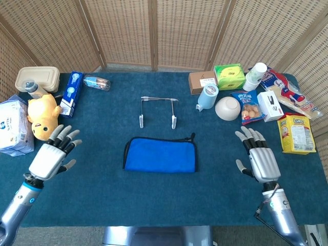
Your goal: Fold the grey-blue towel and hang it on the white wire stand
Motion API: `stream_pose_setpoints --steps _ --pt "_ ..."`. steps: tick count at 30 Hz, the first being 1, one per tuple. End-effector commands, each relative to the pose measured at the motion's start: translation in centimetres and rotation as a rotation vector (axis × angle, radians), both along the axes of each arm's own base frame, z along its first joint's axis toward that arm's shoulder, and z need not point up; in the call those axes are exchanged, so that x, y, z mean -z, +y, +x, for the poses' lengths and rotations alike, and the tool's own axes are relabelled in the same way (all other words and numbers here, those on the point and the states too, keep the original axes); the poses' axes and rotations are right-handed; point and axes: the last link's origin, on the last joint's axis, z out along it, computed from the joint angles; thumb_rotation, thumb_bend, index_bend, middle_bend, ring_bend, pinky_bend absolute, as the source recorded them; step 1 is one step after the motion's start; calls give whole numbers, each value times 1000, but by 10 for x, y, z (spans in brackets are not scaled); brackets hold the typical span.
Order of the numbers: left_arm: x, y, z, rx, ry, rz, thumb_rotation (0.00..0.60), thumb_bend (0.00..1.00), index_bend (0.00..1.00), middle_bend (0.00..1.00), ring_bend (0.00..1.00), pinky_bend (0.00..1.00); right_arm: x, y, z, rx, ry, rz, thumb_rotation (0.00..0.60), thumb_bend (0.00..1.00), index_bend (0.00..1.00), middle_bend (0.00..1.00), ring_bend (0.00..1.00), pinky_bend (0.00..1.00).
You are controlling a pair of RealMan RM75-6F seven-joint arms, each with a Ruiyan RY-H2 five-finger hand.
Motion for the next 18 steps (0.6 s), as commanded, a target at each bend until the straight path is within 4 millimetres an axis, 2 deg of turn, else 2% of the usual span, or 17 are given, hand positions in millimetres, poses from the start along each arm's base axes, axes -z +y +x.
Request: stream_pose_setpoints --steps 1,5,12,18 --pt "13 13 5 45 24 -50 600 280 256 159 1 0 -5 6 -4 12 -1 -8 600 324 98 52 0 18" --pt "26 26 12 94 55 -99 600 245 250 148 0 0 -10 12 -7 23 -1 -25 600 325 96 52 0 18" --pt "49 46 24 159 94 -158 600 241 247 142 0 0 -19 18 -12 44 0 -46 600 325 96 52 0 18" --pt "77 61 39 208 111 -191 600 241 246 142 0 0 -26 23 -16 67 1 -65 600 324 96 52 0 18"
